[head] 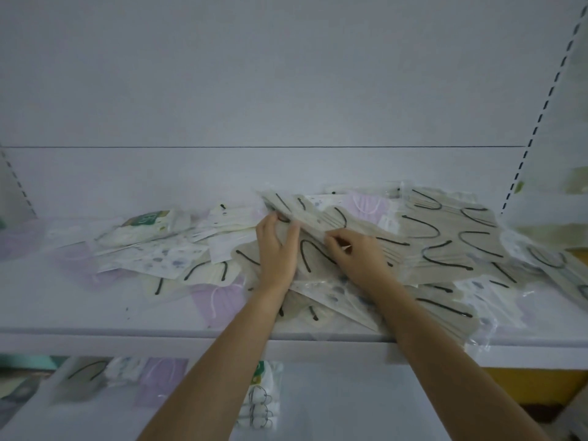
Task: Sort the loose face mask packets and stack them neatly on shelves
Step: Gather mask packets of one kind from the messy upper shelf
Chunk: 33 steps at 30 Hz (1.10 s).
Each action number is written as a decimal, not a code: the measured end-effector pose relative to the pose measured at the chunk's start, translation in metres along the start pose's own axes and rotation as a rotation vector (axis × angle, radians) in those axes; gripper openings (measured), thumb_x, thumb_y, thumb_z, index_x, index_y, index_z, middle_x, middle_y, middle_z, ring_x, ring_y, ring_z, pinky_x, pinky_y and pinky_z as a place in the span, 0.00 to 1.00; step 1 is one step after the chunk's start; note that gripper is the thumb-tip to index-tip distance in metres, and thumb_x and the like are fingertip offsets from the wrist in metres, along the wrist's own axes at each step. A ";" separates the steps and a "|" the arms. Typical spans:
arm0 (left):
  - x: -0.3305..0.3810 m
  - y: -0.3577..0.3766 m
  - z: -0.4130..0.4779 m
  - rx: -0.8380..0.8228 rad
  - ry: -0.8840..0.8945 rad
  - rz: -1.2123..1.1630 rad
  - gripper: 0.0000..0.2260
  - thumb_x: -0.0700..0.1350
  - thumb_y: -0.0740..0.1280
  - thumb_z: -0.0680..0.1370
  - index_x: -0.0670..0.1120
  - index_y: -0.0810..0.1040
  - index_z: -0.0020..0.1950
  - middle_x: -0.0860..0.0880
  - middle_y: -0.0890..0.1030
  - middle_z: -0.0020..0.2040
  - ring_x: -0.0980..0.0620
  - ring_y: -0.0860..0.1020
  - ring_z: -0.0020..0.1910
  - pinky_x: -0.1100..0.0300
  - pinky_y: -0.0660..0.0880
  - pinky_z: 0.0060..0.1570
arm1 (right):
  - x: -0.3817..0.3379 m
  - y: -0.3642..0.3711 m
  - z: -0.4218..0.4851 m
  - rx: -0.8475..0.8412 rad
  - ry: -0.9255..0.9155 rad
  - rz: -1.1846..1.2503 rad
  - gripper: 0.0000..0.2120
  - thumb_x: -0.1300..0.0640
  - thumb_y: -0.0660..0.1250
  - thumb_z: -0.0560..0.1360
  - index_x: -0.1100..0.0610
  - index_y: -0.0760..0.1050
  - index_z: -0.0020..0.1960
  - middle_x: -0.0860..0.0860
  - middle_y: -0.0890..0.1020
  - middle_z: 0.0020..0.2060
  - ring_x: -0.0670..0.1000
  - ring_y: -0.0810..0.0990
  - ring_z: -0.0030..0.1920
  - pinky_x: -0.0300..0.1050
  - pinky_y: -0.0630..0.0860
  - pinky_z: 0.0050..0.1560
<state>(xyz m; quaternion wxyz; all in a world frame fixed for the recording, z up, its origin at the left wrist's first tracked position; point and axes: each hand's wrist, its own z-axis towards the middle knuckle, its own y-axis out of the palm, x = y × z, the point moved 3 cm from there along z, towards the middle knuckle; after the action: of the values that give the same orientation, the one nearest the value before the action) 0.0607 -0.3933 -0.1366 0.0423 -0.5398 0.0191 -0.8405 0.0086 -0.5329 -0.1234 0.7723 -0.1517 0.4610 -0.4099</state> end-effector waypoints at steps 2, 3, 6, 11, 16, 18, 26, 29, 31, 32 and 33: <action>0.001 -0.001 0.001 0.006 0.007 0.012 0.22 0.44 0.64 0.78 0.41 0.65 0.71 0.49 0.64 0.69 0.56 0.64 0.67 0.65 0.60 0.66 | -0.007 0.006 -0.002 -0.109 -0.110 0.031 0.10 0.55 0.63 0.78 0.55 0.81 0.54 0.45 0.82 0.44 0.41 0.78 0.42 0.23 0.70 0.43; -0.001 -0.001 0.001 0.017 0.011 0.032 0.22 0.40 0.64 0.78 0.39 0.65 0.71 0.46 0.65 0.69 0.52 0.64 0.68 0.66 0.59 0.67 | -0.008 0.005 -0.004 -0.088 -0.125 0.061 0.10 0.56 0.63 0.78 0.56 0.81 0.54 0.46 0.82 0.44 0.42 0.79 0.42 0.22 0.69 0.43; -0.002 -0.005 0.000 0.073 -0.012 0.026 0.30 0.31 0.59 0.77 0.42 0.53 0.76 0.46 0.57 0.76 0.51 0.56 0.75 0.72 0.52 0.66 | -0.002 -0.007 -0.003 0.179 -0.020 -0.015 0.11 0.58 0.62 0.77 0.58 0.78 0.57 0.50 0.81 0.50 0.47 0.76 0.51 0.23 0.65 0.49; -0.006 -0.009 0.002 0.141 0.010 0.009 0.33 0.27 0.56 0.76 0.46 0.52 0.77 0.48 0.56 0.75 0.57 0.55 0.72 0.81 0.49 0.59 | 0.022 -0.006 -0.002 -0.066 0.271 -0.479 0.21 0.49 0.61 0.74 0.53 0.70 0.65 0.52 0.72 0.64 0.56 0.64 0.65 0.49 0.61 0.64; -0.008 -0.010 0.002 0.147 -0.045 0.035 0.24 0.30 0.57 0.77 0.42 0.61 0.73 0.46 0.61 0.71 0.51 0.61 0.71 0.72 0.55 0.64 | 0.027 -0.017 0.000 0.235 0.313 -0.269 0.10 0.56 0.58 0.78 0.60 0.74 0.47 0.55 0.79 0.40 0.54 0.75 0.41 0.44 0.68 0.39; -0.004 -0.009 0.000 0.088 -0.001 0.023 0.23 0.31 0.58 0.77 0.42 0.64 0.72 0.48 0.64 0.69 0.56 0.63 0.68 0.77 0.55 0.61 | 0.029 -0.025 0.001 0.355 0.359 0.023 0.09 0.54 0.60 0.78 0.58 0.75 0.46 0.49 0.79 0.38 0.46 0.74 0.35 0.35 0.69 0.35; 0.007 0.002 -0.009 -0.238 0.052 -0.127 0.15 0.49 0.66 0.77 0.49 0.74 0.64 0.56 0.79 0.59 0.62 0.76 0.59 0.67 0.72 0.59 | 0.007 0.001 0.002 -0.180 0.278 0.768 0.07 0.60 0.64 0.77 0.50 0.77 0.51 0.49 0.82 0.51 0.45 0.81 0.53 0.39 0.76 0.55; 0.002 0.001 -0.007 -0.187 0.025 -0.072 0.16 0.37 0.65 0.75 0.45 0.72 0.62 0.51 0.80 0.52 0.61 0.78 0.51 0.70 0.75 0.51 | 0.007 -0.003 0.001 -0.097 0.096 0.461 0.11 0.62 0.63 0.76 0.48 0.76 0.53 0.43 0.77 0.57 0.40 0.75 0.58 0.39 0.70 0.63; -0.002 -0.001 -0.005 -0.114 -0.016 -0.010 0.08 0.36 0.64 0.75 0.45 0.72 0.52 0.51 0.75 0.40 0.66 0.74 0.35 0.75 0.70 0.35 | 0.013 -0.006 0.001 -0.039 0.031 0.177 0.16 0.63 0.63 0.74 0.49 0.74 0.58 0.46 0.71 0.64 0.43 0.69 0.63 0.38 0.63 0.64; -0.002 -0.003 -0.005 -0.069 -0.033 0.026 0.06 0.37 0.65 0.75 0.46 0.69 0.45 0.51 0.70 0.36 0.64 0.70 0.30 0.75 0.67 0.30 | 0.016 -0.004 0.002 -0.066 0.035 0.076 0.17 0.62 0.63 0.73 0.49 0.74 0.60 0.48 0.68 0.67 0.45 0.67 0.65 0.38 0.61 0.64; -0.002 -0.004 -0.004 -0.029 -0.029 0.049 0.09 0.39 0.66 0.76 0.47 0.67 0.41 0.50 0.68 0.35 0.62 0.68 0.30 0.74 0.65 0.30 | 0.018 -0.002 0.002 -0.108 0.050 0.009 0.18 0.60 0.64 0.73 0.49 0.74 0.62 0.49 0.66 0.69 0.47 0.66 0.66 0.38 0.60 0.63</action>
<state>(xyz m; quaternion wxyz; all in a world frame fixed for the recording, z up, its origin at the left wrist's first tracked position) 0.0582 -0.3891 -0.1398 0.0553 -0.5519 0.0436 -0.8309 0.0135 -0.5484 -0.1321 0.7531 -0.1807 0.5021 -0.3848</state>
